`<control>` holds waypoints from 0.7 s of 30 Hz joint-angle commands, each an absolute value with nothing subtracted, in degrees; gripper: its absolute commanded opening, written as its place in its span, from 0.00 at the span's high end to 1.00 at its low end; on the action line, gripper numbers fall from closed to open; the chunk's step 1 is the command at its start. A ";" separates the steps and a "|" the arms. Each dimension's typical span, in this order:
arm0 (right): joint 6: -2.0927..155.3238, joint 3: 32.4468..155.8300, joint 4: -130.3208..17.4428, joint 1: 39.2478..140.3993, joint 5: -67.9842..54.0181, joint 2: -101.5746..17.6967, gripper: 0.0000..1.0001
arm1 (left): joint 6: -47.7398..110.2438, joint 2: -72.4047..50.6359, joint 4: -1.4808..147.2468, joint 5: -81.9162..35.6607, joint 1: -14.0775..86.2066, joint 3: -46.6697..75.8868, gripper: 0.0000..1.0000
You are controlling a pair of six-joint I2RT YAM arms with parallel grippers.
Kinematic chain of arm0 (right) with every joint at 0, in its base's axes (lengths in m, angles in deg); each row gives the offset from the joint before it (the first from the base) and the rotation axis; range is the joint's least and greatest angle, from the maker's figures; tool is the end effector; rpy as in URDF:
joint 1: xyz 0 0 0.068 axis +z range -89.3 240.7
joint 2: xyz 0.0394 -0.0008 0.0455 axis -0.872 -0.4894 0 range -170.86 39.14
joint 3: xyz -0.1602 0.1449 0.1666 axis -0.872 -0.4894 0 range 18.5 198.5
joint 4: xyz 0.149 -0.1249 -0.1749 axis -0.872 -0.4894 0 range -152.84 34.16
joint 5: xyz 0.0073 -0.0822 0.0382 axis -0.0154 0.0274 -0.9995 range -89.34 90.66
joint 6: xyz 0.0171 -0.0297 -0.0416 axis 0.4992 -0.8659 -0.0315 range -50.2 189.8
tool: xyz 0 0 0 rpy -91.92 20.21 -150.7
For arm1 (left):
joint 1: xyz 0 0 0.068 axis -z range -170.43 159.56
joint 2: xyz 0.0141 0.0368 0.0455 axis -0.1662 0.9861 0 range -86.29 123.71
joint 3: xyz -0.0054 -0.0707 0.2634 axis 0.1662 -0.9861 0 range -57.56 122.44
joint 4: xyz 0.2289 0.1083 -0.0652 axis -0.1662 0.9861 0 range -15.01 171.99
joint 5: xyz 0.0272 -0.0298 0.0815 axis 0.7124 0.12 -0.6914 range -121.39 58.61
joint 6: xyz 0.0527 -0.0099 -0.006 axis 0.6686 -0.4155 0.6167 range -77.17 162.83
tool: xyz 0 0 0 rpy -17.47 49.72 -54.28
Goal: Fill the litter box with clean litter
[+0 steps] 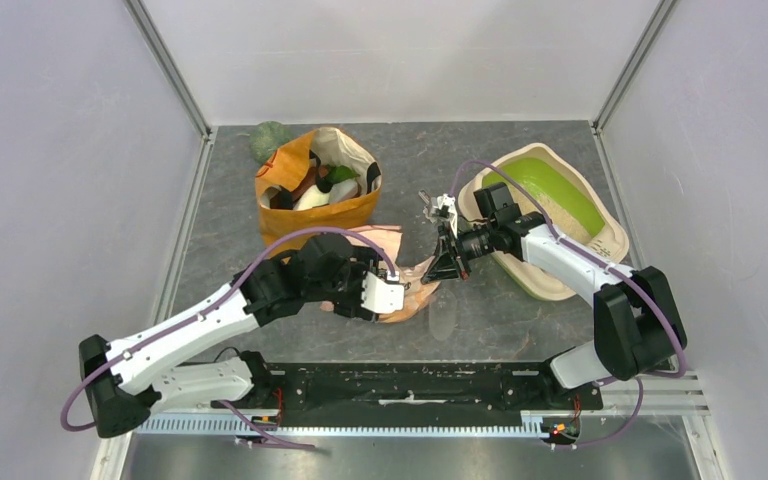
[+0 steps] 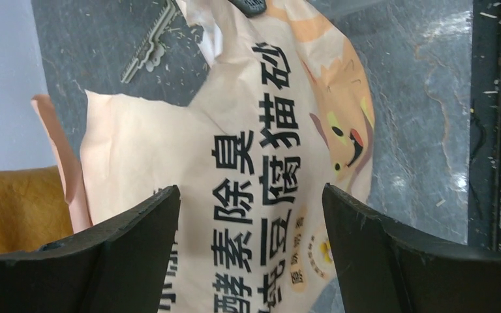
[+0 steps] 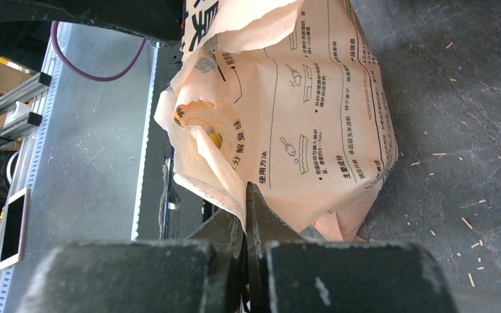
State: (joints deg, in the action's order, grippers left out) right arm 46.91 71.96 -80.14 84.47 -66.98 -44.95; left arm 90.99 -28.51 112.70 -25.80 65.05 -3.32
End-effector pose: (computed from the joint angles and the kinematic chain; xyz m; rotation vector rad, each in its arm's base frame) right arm 0.2471 0.1449 0.2312 -1.2760 1.8033 1.4530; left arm 0.1161 -0.1749 0.3094 1.8335 1.3772 -0.1780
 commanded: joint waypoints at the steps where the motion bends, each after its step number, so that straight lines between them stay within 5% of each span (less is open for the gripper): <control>1: 48.18 73.86 -81.40 84.20 -69.77 -44.79 1.00 | 94.16 -27.54 107.05 -26.84 65.41 -4.75 0.17; 10: 43.22 76.25 -90.53 83.65 -71.63 -44.35 0.99 | 93.89 -28.47 112.51 -27.79 65.29 -7.96 0.36; 12: 41.76 77.11 -92.58 83.59 -71.91 -44.49 0.95 | 92.93 -28.00 112.32 -27.87 65.20 -7.86 0.50; 18: 43.69 80.59 -97.58 83.03 -70.55 -44.23 0.61 | 91.38 -27.20 113.30 -29.32 65.02 -6.76 0.96; 21: 47.84 83.50 -99.26 82.46 -70.40 -45.38 0.66 | 91.00 -27.94 113.46 -30.07 65.02 -6.93 0.98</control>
State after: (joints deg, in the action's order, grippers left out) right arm 43.89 78.32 -94.89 83.20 -68.38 -44.97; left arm 92.22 -27.09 112.50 -27.99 65.09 -7.50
